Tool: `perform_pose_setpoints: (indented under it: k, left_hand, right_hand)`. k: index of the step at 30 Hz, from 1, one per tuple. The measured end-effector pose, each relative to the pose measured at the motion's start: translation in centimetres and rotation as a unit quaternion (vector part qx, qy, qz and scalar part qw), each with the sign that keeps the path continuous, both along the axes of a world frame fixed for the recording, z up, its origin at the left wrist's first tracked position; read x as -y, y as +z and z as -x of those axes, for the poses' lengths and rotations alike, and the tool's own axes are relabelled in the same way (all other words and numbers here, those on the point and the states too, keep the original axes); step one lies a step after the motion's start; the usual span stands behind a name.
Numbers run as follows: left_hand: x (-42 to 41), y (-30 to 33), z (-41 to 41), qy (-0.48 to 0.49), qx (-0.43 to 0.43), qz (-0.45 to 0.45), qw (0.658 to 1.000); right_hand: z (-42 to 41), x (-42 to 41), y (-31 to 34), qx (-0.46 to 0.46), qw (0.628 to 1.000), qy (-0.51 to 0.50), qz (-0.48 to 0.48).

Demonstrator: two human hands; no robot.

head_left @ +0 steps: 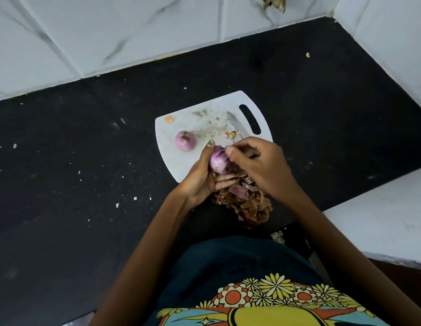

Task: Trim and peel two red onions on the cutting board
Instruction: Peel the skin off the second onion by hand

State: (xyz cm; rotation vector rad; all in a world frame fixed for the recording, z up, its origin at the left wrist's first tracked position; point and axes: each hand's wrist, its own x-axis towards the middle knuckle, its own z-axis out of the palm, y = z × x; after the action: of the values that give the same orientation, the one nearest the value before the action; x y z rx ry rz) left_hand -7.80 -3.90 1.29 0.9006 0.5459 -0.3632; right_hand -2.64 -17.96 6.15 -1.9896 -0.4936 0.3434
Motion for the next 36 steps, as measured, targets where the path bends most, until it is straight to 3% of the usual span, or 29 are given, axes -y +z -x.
perform_pose_setpoints:
  k: [3, 7, 11, 16, 18, 22, 36]
  left_hand:
    - [0.0, 0.0, 0.0, 0.001, 0.001, -0.009, 1.000]
    - [-0.3, 0.0, 0.3, 0.001, 0.004, 0.018, 1.000]
    - [-0.5, 0.3, 0.4, 0.010, 0.016, 0.070, 0.997]
    - [-0.6, -0.3, 0.4, 0.034, 0.023, 0.086, 0.995]
    - [-0.6, -0.6, 0.4, 0.032, 0.024, 0.074, 0.996]
    - [-0.6, -0.9, 0.3, 0.015, 0.028, 0.032, 0.999]
    - [-0.5, -0.9, 0.4, -0.020, 0.041, 0.000, 0.999]
  right_hand:
    - [0.6, -0.4, -0.2, 0.059, 0.997, 0.007, 0.038]
    - [0.1, 0.0, -0.6, 0.014, 0.998, -0.054, 0.000]
    - [-1.0, 1.0, -2.0, 0.052, 0.991, -0.092, 0.079]
    - [-1.3, 1.6, -2.9, 0.083, 0.976, -0.040, 0.195]
    - [-0.9, 1.3, -2.0, 0.091, 0.983, -0.038, 0.152]
    - [0.2, 0.1, 0.3, 0.024, 0.999, 0.019, 0.041]
    - [-0.9, -0.3, 0.2, -0.072, 0.997, 0.036, 0.021]
